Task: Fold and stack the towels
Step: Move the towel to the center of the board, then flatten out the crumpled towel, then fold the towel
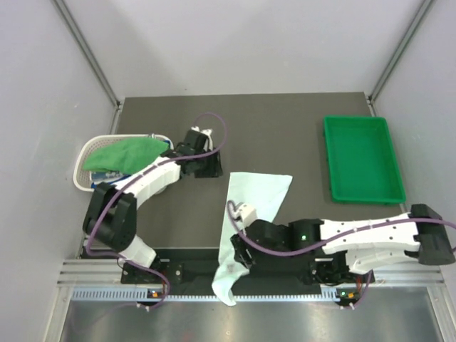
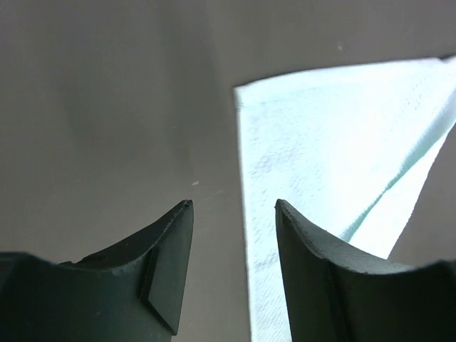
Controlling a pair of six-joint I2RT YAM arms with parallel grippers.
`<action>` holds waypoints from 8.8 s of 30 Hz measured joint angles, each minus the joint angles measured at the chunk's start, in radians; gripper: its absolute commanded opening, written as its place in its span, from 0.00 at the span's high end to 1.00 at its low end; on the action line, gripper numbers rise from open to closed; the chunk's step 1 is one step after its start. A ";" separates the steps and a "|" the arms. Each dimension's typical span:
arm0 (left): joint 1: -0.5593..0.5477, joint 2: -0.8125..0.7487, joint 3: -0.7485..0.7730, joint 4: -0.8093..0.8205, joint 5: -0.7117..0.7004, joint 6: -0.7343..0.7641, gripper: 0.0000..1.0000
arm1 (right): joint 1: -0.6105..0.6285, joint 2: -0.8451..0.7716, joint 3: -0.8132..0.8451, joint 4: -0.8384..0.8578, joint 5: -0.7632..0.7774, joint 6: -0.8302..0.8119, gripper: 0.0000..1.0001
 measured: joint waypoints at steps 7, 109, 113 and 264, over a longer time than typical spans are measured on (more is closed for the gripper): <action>-0.113 0.227 0.084 0.064 0.025 -0.041 0.45 | -0.311 -0.114 -0.005 -0.143 0.194 0.079 0.41; -0.171 0.315 0.099 0.178 -0.199 -0.130 0.38 | -1.021 0.481 0.090 0.280 0.010 -0.182 0.96; -0.183 0.332 0.108 0.196 -0.203 -0.130 0.49 | -1.021 0.481 0.090 0.280 0.009 -0.182 0.96; 0.096 0.159 -0.059 0.420 0.105 -0.005 1.00 | -1.218 0.348 0.034 0.660 -0.499 -0.325 0.56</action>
